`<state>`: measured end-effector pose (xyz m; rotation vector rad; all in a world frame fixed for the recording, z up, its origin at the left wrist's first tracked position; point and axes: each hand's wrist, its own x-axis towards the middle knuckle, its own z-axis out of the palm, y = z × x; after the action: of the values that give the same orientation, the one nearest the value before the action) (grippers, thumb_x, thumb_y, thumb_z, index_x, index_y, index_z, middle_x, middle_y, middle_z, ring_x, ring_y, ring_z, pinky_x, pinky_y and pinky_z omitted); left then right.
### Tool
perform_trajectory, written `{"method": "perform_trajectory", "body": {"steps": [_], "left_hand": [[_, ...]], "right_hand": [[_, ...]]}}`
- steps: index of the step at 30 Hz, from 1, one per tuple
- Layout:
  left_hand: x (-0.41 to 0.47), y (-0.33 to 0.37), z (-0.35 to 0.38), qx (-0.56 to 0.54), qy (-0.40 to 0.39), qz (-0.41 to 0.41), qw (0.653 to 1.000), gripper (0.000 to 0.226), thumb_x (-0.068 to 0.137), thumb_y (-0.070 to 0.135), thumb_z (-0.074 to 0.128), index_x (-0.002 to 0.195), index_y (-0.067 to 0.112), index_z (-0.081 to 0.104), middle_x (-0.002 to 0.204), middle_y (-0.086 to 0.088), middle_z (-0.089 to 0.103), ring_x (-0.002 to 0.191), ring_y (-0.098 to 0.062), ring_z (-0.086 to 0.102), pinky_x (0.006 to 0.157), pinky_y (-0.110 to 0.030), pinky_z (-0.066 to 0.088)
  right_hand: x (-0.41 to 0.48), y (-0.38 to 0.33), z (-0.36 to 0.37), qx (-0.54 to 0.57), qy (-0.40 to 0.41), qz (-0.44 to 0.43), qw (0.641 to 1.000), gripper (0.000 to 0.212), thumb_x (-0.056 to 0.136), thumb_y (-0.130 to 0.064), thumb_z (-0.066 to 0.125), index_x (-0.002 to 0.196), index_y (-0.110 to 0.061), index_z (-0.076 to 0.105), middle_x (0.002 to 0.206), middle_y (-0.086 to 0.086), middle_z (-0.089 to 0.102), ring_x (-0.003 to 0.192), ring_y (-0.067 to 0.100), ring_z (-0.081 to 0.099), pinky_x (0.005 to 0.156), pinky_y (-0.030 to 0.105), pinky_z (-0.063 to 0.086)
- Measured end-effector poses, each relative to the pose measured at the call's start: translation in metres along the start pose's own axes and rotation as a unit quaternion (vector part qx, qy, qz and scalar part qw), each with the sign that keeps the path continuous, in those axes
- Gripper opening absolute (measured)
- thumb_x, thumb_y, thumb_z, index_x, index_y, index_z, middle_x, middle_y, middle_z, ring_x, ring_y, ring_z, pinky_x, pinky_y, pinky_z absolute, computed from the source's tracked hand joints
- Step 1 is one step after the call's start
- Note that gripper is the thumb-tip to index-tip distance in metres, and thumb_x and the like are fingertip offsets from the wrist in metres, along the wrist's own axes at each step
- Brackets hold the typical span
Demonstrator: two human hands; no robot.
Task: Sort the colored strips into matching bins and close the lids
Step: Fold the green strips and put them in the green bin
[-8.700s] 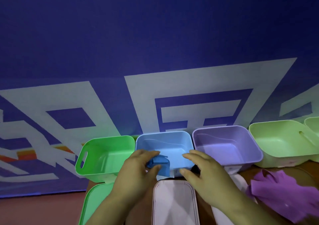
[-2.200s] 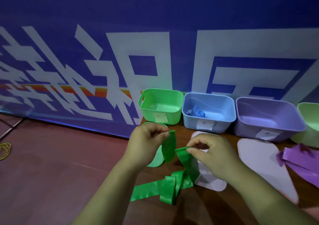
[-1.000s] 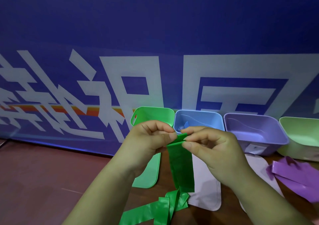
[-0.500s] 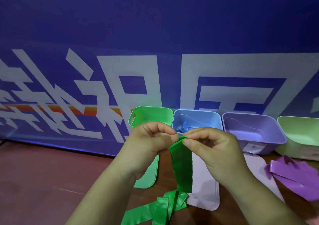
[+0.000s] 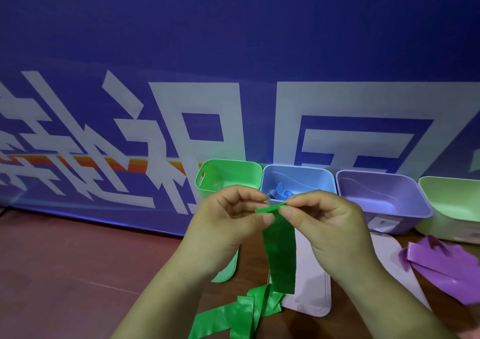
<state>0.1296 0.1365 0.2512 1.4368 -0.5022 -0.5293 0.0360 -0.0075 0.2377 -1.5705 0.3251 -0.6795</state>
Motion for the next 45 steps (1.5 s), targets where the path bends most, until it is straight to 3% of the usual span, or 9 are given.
{"method": "perform_trajectory", "body": {"steps": [4,8,11,16,24,33,37,43,45], "left_hand": [[-0.004,-0.007,-0.005,0.023,0.038,0.024,0.999,0.018,0.075,-0.001,0.080,0.086,0.012,0.075,0.089,-0.025,0.070,0.085,-0.030,0.068,0.088,-0.046,0.055],[-0.012,-0.007,-0.011,0.018,0.041,0.040,0.998,0.016,0.077,-0.006,0.074,0.083,0.009,0.076,0.084,-0.024,0.070,0.077,-0.022,0.067,0.078,-0.032,0.057],[-0.019,-0.005,-0.019,0.007,0.048,0.042,0.998,0.014,0.078,-0.005,0.072,0.083,0.007,0.076,0.074,-0.010,0.072,0.071,-0.013,0.068,0.068,-0.019,0.054],[-0.033,-0.002,-0.039,0.001,0.064,0.040,0.997,0.009,0.072,0.013,0.075,0.081,0.012,0.076,0.076,-0.006,0.074,0.074,-0.015,0.069,0.073,-0.022,0.057],[-0.063,0.004,-0.099,-0.005,0.070,0.023,0.997,0.010,0.073,0.009,0.074,0.083,0.006,0.075,0.078,-0.010,0.074,0.073,-0.016,0.070,0.067,-0.022,0.056],[-0.103,-0.022,-0.159,0.011,0.115,-0.052,0.992,0.013,0.079,0.001,0.074,0.077,0.013,0.076,0.078,-0.014,0.074,0.073,-0.022,0.067,0.075,-0.039,0.054],[-0.112,-0.045,-0.173,0.008,0.118,-0.095,0.988,0.019,0.081,-0.002,0.072,0.072,0.014,0.075,0.074,-0.011,0.072,0.070,-0.019,0.065,0.074,-0.037,0.052],[-0.120,-0.092,-0.184,0.008,0.129,-0.143,0.981,0.021,0.083,-0.007,0.069,0.073,0.011,0.072,0.066,-0.006,0.069,0.061,-0.013,0.060,0.064,-0.027,0.050],[-0.122,-0.110,-0.185,0.028,0.134,-0.152,0.979,0.019,0.083,-0.005,0.071,0.074,0.011,0.073,0.068,-0.007,0.069,0.066,-0.016,0.060,0.067,-0.031,0.048]], "right_hand": [[-0.004,-0.002,0.005,0.010,-0.008,0.008,1.000,0.026,0.074,0.005,0.078,0.078,-0.020,0.075,0.078,-0.002,0.075,0.070,0.007,0.070,0.067,0.014,0.054],[-0.008,-0.006,0.011,-0.018,-0.024,-0.001,1.000,0.026,0.076,0.005,0.077,0.080,-0.020,0.075,0.077,-0.003,0.075,0.068,0.005,0.068,0.066,0.013,0.053],[-0.013,-0.010,0.018,-0.032,-0.034,-0.003,0.999,0.024,0.075,0.004,0.078,0.077,-0.020,0.075,0.075,-0.002,0.075,0.067,0.005,0.067,0.064,0.012,0.052],[-0.019,-0.011,0.039,-0.033,-0.055,-0.004,0.998,0.022,0.075,0.002,0.079,0.076,-0.020,0.076,0.073,-0.001,0.074,0.067,0.006,0.067,0.065,0.015,0.052],[-0.035,-0.011,0.090,-0.039,-0.133,0.012,0.990,0.023,0.077,-0.005,0.079,0.081,-0.027,0.078,0.082,0.000,0.076,0.078,0.013,0.071,0.074,0.024,0.057],[-0.068,0.013,0.150,-0.035,-0.175,0.064,0.982,0.025,0.076,0.000,0.079,0.071,-0.025,0.078,0.072,-0.002,0.075,0.067,0.006,0.067,0.066,0.018,0.054],[-0.080,0.034,0.165,-0.042,-0.197,0.112,0.973,0.027,0.077,0.003,0.078,0.070,-0.023,0.075,0.069,-0.004,0.074,0.065,0.002,0.067,0.065,0.015,0.053],[-0.090,0.077,0.171,-0.075,-0.224,0.171,0.957,0.019,0.077,0.002,0.079,0.075,-0.017,0.076,0.072,0.004,0.075,0.066,0.010,0.067,0.066,0.022,0.056],[-0.089,0.096,0.162,-0.108,-0.214,0.190,0.952,0.015,0.077,-0.003,0.080,0.076,-0.018,0.077,0.077,0.010,0.075,0.069,0.024,0.069,0.071,0.036,0.056]]}}
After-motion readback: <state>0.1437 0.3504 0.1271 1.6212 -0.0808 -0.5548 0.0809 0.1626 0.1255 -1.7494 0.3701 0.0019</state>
